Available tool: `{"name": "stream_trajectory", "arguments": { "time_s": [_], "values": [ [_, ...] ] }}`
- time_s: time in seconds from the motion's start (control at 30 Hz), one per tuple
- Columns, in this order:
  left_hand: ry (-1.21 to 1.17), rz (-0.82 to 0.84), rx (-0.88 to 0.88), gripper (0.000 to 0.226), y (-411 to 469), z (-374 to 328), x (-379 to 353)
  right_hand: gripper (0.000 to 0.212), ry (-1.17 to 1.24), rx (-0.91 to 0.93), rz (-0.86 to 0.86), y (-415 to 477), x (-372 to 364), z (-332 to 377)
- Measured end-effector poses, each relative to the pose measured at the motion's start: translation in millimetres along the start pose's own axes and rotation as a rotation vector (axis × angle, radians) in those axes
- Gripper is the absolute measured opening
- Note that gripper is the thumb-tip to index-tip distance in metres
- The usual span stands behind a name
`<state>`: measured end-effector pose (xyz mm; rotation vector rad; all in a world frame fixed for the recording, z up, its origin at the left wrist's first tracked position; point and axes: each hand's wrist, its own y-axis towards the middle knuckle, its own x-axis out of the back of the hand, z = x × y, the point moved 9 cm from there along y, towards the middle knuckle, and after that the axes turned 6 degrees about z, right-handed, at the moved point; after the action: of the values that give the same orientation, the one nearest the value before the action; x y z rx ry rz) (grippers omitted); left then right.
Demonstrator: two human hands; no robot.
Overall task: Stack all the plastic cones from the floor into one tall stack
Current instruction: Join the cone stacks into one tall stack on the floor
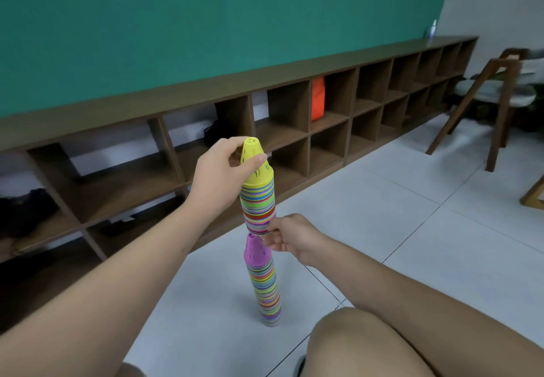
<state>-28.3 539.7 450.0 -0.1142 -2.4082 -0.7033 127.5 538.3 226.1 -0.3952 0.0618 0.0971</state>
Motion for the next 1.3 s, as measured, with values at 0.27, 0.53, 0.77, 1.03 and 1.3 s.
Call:
{"name": "stream_trajectory", "arguments": {
  "time_s": [0.27,0.53,0.77,1.03,1.3],
  "values": [
    [0.095,0.126,0.073,0.026,-24.5,38.8,1.3,0.028,-0.151,-0.086,0.001,6.5,-17.5,-41.0],
    [0.123,0.219,0.073,0.034,-30.2,53.0,-17.1,0.018,-0.232,-0.1,-0.027,13.7,-17.5,-66.0],
    [0.182,0.288,0.126,0.037,-33.2,80.4,-44.2,0.044,-0.387,-0.006,-0.187,9.8,11.8,-75.0],
    [0.188,0.321,0.161,0.048,-34.5,92.1,-65.2,0.033,-0.272,-0.133,-0.081,18.0,21.6,-119.3],
    [0.124,0.313,0.294,0.055,-12.9,128.5,-65.8,0.055,-0.44,-0.233,-0.047,51.7,37.6,-176.7]
  ]
}}
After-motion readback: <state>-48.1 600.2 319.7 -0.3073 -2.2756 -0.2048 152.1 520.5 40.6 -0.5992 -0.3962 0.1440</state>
